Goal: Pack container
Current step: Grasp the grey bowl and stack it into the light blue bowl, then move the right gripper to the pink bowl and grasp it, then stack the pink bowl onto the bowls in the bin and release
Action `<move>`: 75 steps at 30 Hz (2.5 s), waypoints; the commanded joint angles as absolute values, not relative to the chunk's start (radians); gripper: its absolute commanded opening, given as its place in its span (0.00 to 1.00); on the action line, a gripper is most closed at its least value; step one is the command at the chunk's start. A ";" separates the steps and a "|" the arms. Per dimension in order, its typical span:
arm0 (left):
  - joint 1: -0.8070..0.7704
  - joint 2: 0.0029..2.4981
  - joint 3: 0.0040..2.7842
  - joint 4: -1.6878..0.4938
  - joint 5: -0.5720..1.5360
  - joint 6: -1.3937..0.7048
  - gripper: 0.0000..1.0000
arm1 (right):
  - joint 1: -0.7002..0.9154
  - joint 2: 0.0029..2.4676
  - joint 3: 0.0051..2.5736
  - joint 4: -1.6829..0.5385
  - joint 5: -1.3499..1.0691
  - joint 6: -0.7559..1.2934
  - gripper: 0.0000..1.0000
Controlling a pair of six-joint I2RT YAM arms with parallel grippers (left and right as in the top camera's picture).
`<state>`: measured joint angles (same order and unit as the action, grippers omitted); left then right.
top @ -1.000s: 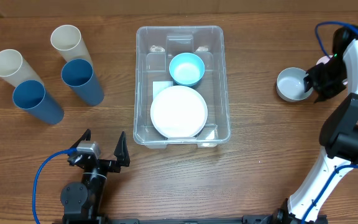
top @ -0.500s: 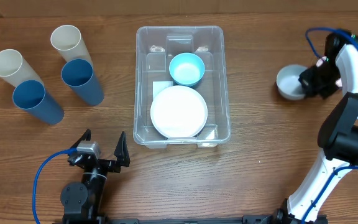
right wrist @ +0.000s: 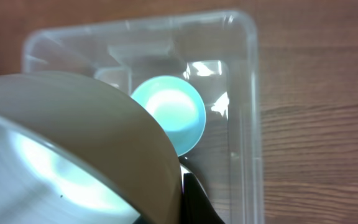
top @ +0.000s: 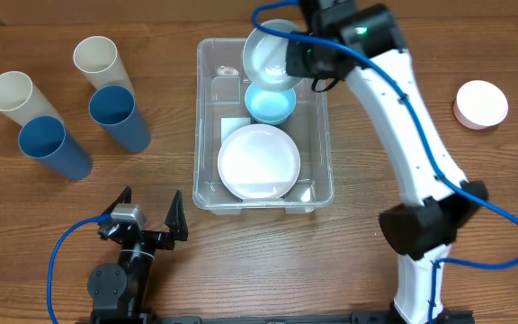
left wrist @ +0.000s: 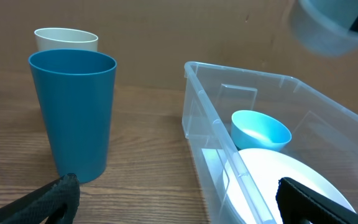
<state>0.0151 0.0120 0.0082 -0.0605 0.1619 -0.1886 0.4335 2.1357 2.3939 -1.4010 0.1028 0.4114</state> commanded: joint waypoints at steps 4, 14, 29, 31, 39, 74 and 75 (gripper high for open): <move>0.020 0.005 0.005 -0.062 0.174 -0.203 1.00 | 0.426 2.326 2.389 -1.407 0.104 0.422 0.04; 0.020 0.004 0.005 -0.062 0.174 -0.203 1.00 | 0.425 2.392 2.389 -1.361 0.104 0.335 0.50; 0.020 0.004 0.005 -0.062 0.174 -0.203 1.00 | -0.107 2.368 2.850 -1.694 0.042 0.581 0.70; 0.020 0.005 0.005 -0.062 0.174 -0.203 1.00 | -0.251 2.368 2.756 -1.694 0.042 0.588 0.70; 0.020 0.005 0.005 -0.062 0.174 -0.203 1.00 | -0.516 2.368 2.262 -1.468 0.057 0.573 0.68; 0.020 0.005 0.005 -0.062 0.173 -0.203 1.00 | 0.365 2.292 2.730 -1.541 0.084 0.408 0.10; 0.020 0.004 0.005 -0.062 0.173 -0.203 1.00 | 0.378 2.311 2.715 -1.537 0.084 0.408 0.10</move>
